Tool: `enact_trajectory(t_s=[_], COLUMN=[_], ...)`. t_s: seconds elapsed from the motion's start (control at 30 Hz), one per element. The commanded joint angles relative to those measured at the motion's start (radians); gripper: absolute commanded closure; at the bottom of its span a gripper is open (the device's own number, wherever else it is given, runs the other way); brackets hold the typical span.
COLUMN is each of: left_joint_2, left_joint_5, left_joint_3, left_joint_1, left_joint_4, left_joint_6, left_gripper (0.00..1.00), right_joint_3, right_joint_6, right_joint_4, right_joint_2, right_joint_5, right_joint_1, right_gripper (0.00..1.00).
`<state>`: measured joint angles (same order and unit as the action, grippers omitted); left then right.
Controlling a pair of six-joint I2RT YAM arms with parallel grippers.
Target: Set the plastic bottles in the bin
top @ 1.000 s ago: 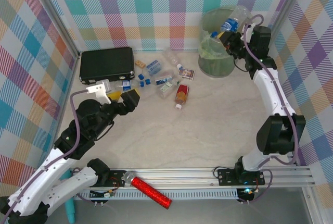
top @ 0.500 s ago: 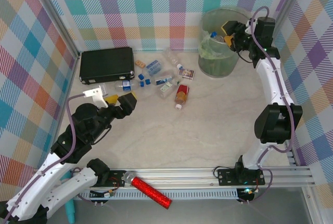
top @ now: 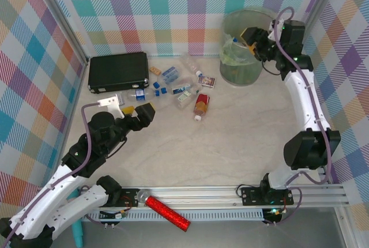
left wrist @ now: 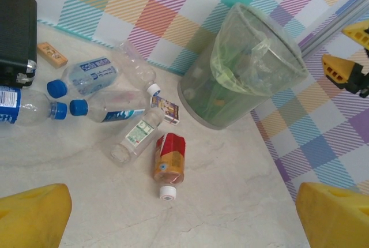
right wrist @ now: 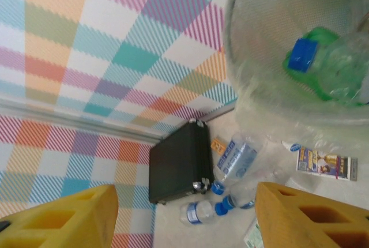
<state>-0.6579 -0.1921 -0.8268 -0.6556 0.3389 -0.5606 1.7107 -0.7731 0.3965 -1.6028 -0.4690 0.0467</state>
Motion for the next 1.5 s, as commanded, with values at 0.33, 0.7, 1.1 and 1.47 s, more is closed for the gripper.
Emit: enact_trajectory(t_s=[0.33,0.7,1.1,1.47], left_joint_2=[-0.026,-0.039,-0.01,0.052], left_joint_5=[0.006,0.072,0.111,0.083], left_joint_3=[0.018,0.027,0.087,0.111], left_joint_1=[-0.008,-0.009,-0.01,-0.009], left_joint_4=[0.01,0.017,0.011,0.048], left_joint_6=[-0.012,0.013,0.011,0.026], left_gripper=[0.0,0.0,0.0,0.0], right_joint_3=[-0.278,-0.267,-0.121,-0.006], right_joint_6=[0.296,0.327,0.267,0.243], right_joint_4=[0.078,0.183,0.263,0.326], right_joint_2=[0.047,-0.172,-0.399,-0.55], right_joint_5=[0.242,0.208,0.187,0.201], right_joint_1=[0.359,0.363,0.364,0.364], right_gripper=[0.34,0.29,0.25,0.25])
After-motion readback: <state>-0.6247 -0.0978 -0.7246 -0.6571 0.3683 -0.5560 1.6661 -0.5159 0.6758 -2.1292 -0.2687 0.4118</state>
